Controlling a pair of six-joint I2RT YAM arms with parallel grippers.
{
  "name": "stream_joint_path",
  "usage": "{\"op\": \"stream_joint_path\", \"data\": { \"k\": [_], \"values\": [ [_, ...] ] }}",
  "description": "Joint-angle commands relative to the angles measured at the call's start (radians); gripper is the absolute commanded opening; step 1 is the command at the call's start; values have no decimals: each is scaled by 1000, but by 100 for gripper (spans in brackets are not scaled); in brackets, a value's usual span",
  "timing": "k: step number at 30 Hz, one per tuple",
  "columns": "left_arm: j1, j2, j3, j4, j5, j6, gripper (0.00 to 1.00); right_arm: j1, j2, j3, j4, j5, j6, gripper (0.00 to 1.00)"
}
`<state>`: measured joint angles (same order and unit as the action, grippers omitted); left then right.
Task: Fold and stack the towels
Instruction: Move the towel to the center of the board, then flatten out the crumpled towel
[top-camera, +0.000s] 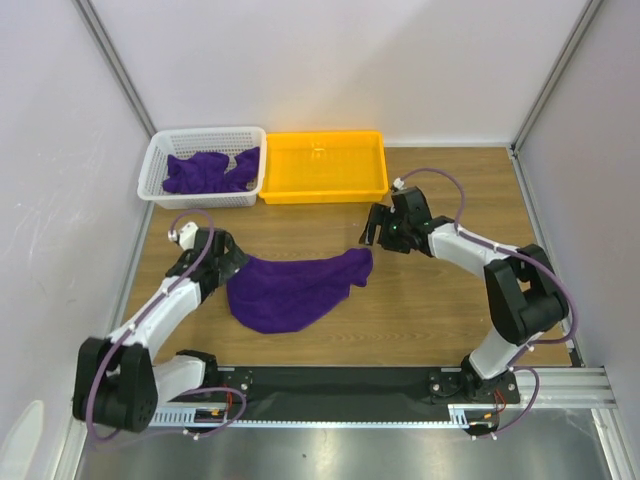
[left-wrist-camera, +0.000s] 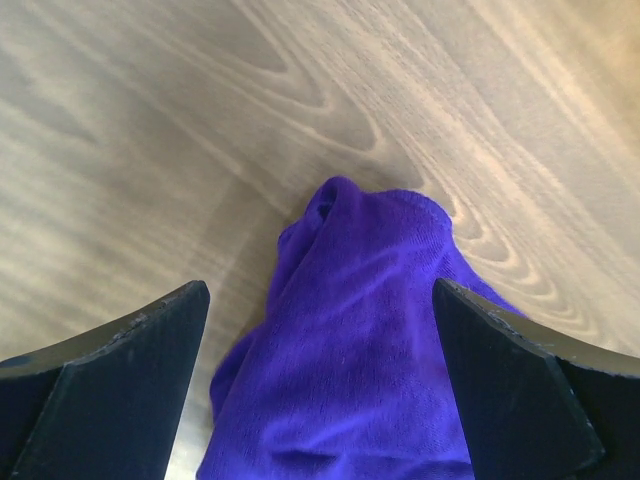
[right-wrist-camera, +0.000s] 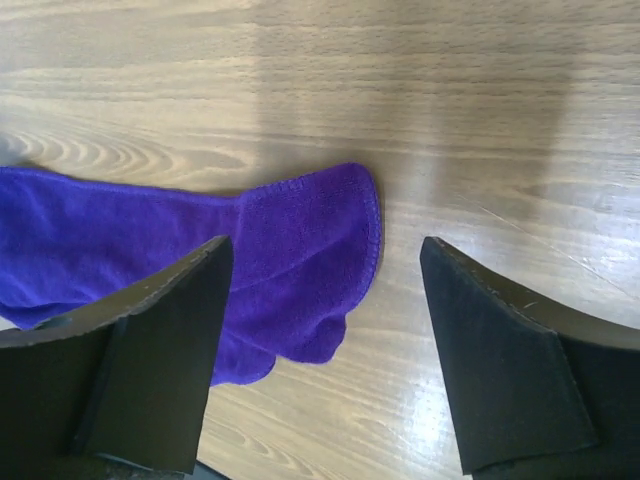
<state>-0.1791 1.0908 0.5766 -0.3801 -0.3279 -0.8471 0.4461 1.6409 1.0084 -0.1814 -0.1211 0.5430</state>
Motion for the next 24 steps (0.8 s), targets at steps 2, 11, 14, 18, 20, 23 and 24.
{"op": "stream_joint_path", "data": {
  "k": [2, 11, 14, 18, 20, 23, 24],
  "values": [
    [15, 90, 81, 96, 82, 137, 100, 19, 51, 55, 17, 15, 6, 78],
    [17, 98, 60, 201, 125, 212, 96, 46, 122, 53, 16, 26, 14, 66],
    [17, 103, 60, 202, 127, 214, 96, 48, 142, 67, 16, 28, 17, 65],
    [17, 116, 63, 201, 135, 209, 95, 54, 165, 81, 16, 31, 15, 64],
    [17, 119, 68, 201, 132, 212, 95, 57, 178, 88, 16, 31, 17, 60],
    [17, 132, 71, 201, 127, 220, 95, 60, 192, 94, 19, 32, 18, 52],
    [18, 136, 72, 201, 127, 224, 95, 60, 195, 98, 16, 34, 15, 51]
  ]
}}
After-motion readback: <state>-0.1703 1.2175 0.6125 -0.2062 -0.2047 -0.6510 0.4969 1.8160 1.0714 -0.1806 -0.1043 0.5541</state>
